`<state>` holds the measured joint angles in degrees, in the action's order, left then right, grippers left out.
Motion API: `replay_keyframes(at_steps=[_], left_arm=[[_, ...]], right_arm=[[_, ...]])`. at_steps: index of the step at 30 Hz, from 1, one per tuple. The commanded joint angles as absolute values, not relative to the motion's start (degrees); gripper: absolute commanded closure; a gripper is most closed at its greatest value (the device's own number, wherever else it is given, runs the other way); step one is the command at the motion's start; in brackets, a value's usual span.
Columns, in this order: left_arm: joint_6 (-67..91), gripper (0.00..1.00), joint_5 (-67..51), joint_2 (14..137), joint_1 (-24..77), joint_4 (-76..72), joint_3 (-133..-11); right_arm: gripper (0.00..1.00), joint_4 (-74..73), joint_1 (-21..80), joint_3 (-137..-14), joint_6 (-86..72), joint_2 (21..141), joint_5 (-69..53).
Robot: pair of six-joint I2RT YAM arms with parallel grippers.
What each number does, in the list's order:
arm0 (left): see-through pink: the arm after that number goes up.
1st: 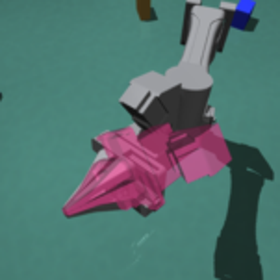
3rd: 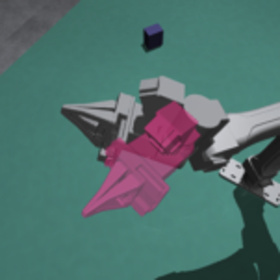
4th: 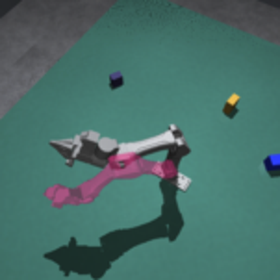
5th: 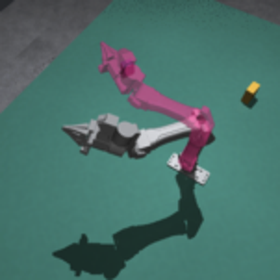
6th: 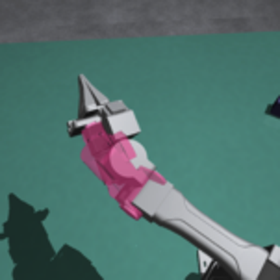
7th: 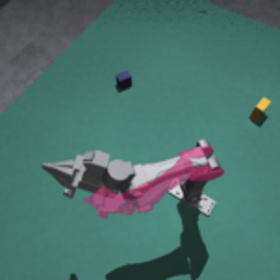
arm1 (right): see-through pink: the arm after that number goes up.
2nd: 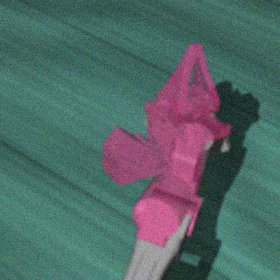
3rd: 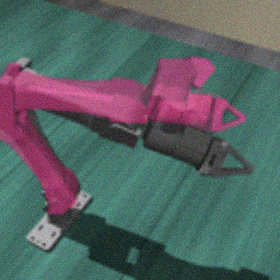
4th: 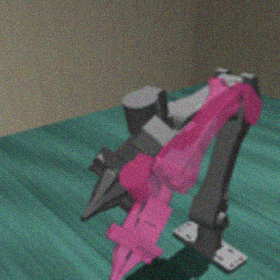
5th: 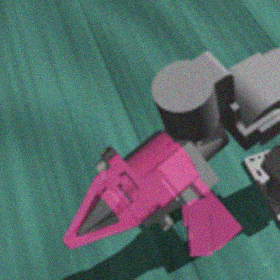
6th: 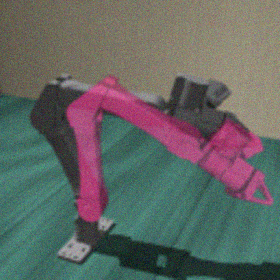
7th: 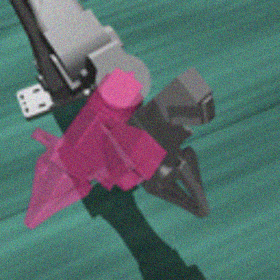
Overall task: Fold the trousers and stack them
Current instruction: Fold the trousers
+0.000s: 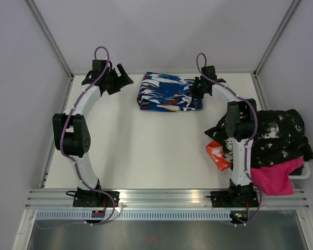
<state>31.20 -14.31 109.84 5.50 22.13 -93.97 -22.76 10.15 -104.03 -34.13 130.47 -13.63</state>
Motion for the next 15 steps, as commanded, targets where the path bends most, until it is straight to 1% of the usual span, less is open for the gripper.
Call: replay_keyframes(at_steps=[1,2,6,15], left_arm=[[30.7,0.07,-17.5,109.9,5.5,20.0,-93.7],[30.8,0.08,-17.7,110.0,5.5,19.9,-93.7],[30.5,0.09,-18.1,110.4,5.5,19.9,-94.0],[29.4,0.10,-17.8,110.7,5.5,20.7,-94.3]], right_arm=[[0.97,-24.5,9.9,-109.3,-33.8,130.2,-14.9],[1.00,-25.0,9.8,-110.1,-33.4,129.6,-14.9],[1.00,-26.8,8.3,-112.0,-30.2,126.0,-13.9],[1.00,-32.3,5.4,-107.1,-24.1,124.3,-13.7]])
